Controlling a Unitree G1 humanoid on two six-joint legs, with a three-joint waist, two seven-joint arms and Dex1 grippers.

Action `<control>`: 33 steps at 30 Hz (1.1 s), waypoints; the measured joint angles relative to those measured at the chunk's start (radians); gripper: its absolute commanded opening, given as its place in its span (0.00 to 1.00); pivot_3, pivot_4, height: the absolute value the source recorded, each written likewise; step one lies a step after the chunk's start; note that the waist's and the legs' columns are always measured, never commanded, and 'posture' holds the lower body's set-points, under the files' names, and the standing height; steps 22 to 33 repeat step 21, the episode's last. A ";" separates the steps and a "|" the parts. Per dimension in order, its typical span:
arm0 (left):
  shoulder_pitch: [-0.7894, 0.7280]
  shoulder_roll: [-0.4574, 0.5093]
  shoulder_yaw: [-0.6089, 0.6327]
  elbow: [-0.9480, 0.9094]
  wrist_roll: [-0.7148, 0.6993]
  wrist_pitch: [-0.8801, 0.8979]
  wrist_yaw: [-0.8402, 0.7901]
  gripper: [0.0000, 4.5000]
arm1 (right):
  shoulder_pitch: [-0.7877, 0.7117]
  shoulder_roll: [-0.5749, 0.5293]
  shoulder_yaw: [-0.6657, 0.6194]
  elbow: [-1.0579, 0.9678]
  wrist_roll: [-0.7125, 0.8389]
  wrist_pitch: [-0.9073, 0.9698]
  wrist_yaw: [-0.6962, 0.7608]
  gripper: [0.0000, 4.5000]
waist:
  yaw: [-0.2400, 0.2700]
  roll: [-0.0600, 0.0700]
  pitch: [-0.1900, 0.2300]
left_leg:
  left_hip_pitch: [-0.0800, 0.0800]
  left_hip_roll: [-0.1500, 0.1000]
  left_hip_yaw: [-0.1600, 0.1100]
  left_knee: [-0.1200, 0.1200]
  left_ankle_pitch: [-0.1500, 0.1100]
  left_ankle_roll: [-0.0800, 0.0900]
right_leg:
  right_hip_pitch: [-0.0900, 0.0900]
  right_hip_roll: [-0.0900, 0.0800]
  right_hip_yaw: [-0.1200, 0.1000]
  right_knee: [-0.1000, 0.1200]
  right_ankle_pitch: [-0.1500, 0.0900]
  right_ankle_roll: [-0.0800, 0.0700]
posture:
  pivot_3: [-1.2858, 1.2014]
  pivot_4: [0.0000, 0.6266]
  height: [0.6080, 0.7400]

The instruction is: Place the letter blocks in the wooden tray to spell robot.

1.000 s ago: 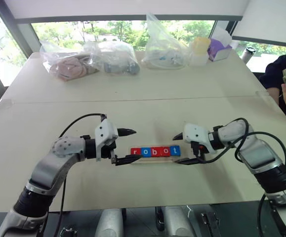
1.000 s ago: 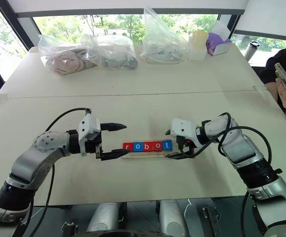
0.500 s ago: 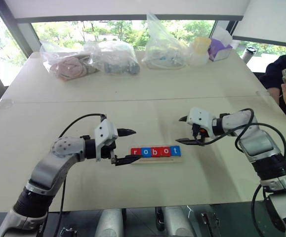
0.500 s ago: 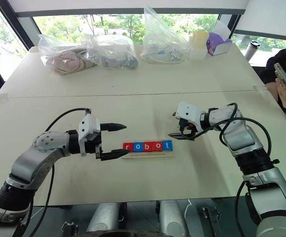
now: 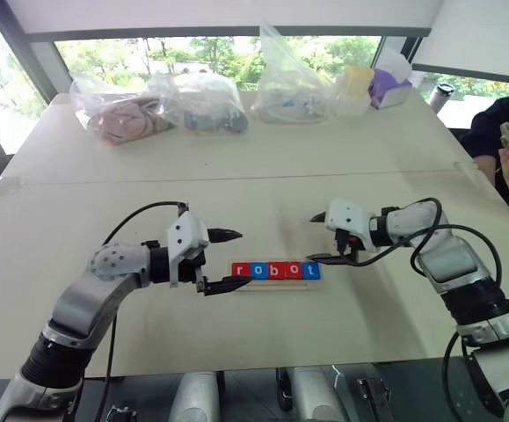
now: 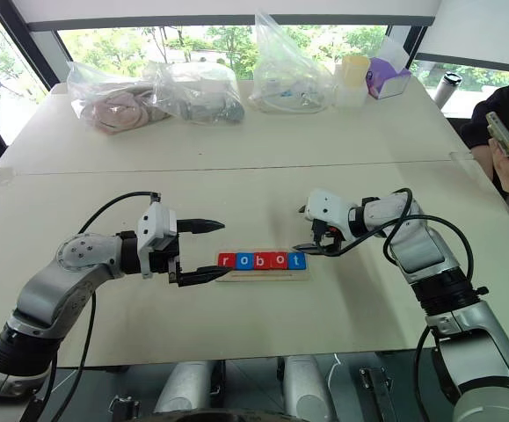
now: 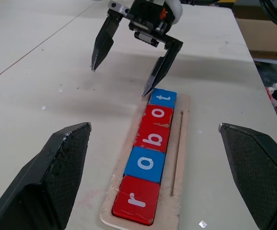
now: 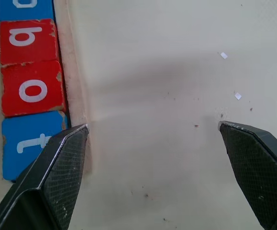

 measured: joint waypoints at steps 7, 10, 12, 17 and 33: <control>0.006 0.010 0.002 -0.006 -0.006 0.008 0.000 1.00 | 0.026 -0.025 -0.068 -0.099 0.040 0.085 -0.023 0.99 | 0.003 0.000 0.000 | 0.000 0.000 0.000 0.000 0.000 0.000 | 0.000 0.000 0.000 0.000 0.000 0.000 | 0.52 0.24 1.00; 0.026 0.028 0.024 -0.020 -0.015 0.026 0.001 1.00 | 0.097 -0.066 -0.134 -0.211 0.095 0.175 -0.027 0.99 | 0.003 0.000 0.000 | 0.000 0.000 0.000 0.000 0.000 0.000 | 0.000 -0.001 0.000 0.000 0.000 0.000 | 0.52 0.24 1.00; 0.051 0.057 0.043 -0.038 -0.027 0.039 0.000 1.00 | 0.184 -0.111 -0.184 -0.306 0.142 0.236 -0.021 0.99 | 0.003 0.000 0.000 | 0.000 0.000 0.000 -0.001 0.000 0.000 | 0.000 -0.001 0.000 0.000 0.000 0.000 | 0.52 0.24 1.00; 0.113 0.097 0.095 -0.086 -0.044 0.059 -0.001 1.00 | 0.354 -0.184 -0.307 -0.510 0.276 0.390 -0.013 0.99 | -0.001 0.000 0.000 | 0.000 0.001 0.000 0.000 0.000 0.000 | -0.001 -0.001 0.000 0.000 -0.001 0.000 | 0.52 0.24 1.00; 0.153 0.131 0.139 -0.110 -0.069 0.079 -0.004 1.00 | 0.401 -0.209 -0.389 -0.611 0.363 0.482 -0.029 0.99 | -0.002 0.000 0.000 | 0.001 0.001 0.000 0.000 0.000 -0.001 | -0.001 -0.001 0.000 -0.001 -0.001 0.000 | 0.52 0.24 1.00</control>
